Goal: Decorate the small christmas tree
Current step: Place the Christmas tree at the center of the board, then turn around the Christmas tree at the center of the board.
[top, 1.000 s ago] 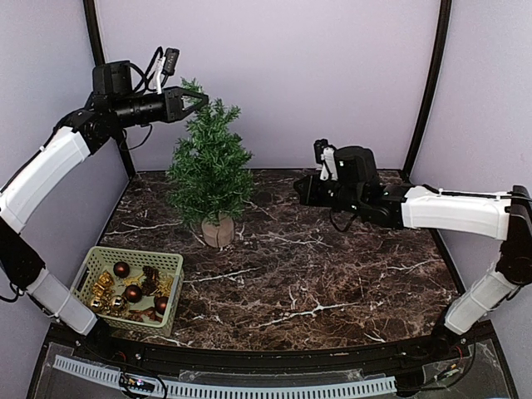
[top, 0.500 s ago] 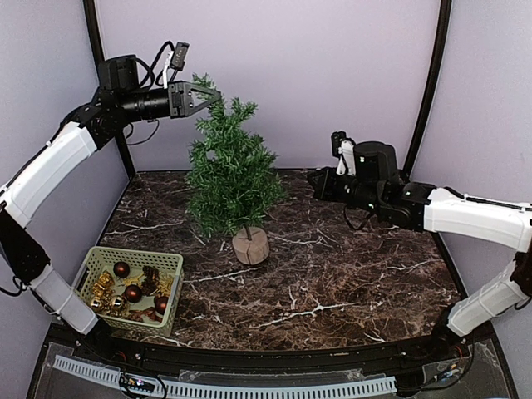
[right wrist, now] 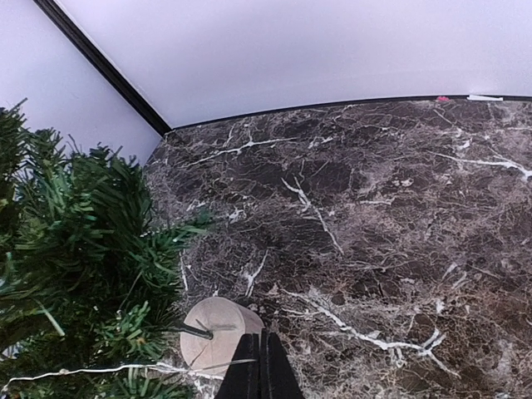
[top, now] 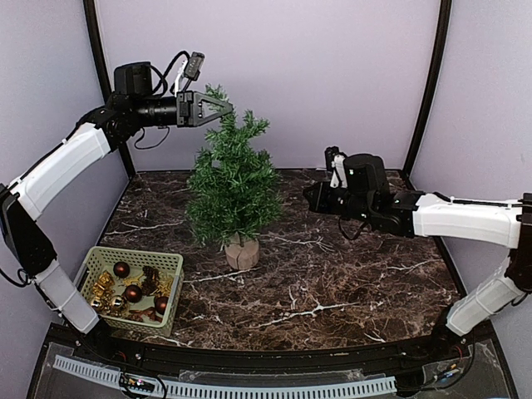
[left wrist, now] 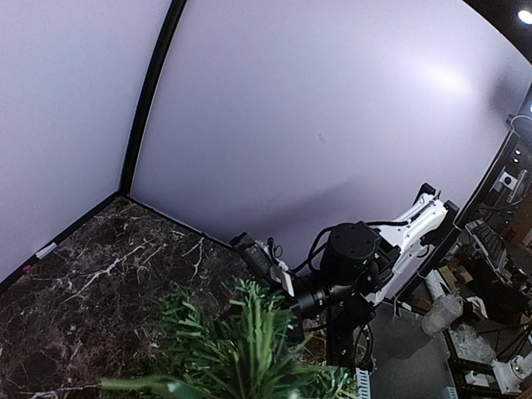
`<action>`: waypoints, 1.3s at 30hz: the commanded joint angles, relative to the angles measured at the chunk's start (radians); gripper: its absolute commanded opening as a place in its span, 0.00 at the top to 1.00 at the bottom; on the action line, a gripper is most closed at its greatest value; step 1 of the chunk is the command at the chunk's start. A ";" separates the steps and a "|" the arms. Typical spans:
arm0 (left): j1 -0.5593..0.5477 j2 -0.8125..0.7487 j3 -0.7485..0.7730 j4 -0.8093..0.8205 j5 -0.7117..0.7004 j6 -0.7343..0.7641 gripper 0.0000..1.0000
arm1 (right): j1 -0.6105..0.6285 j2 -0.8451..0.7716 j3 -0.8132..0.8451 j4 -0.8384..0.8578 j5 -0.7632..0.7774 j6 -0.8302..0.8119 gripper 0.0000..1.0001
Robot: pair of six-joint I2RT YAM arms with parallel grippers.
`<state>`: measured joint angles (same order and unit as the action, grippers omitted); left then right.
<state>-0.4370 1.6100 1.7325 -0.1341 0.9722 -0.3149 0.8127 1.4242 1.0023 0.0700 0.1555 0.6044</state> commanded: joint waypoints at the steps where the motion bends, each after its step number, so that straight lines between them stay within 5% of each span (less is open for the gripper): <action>1: -0.004 -0.022 -0.005 0.077 0.064 0.022 0.98 | 0.002 0.046 -0.003 0.065 -0.014 0.015 1.00; 9: -0.003 -0.069 -0.012 -0.003 -0.116 0.118 0.65 | 0.001 0.130 0.037 0.084 -0.044 -0.006 1.00; 13: -0.003 -0.138 -0.044 -0.081 -0.311 0.192 0.39 | 0.001 0.137 0.041 0.090 -0.072 -0.013 1.00; 22: -0.002 -0.480 -0.406 -0.192 -0.800 0.121 0.21 | 0.002 0.118 0.019 0.101 -0.091 -0.007 1.00; 29: -0.002 -0.726 -0.835 -0.139 -0.702 -0.182 0.19 | 0.002 0.121 0.023 0.102 -0.088 0.001 1.00; 39: -0.007 -0.739 -1.119 0.163 -0.444 -0.399 0.07 | 0.001 0.127 0.030 0.097 -0.081 0.009 1.00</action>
<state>-0.4370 0.8761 0.6579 -0.1642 0.4091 -0.5983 0.8131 1.5597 1.0096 0.1345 0.0708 0.6056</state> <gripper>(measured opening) 0.925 0.005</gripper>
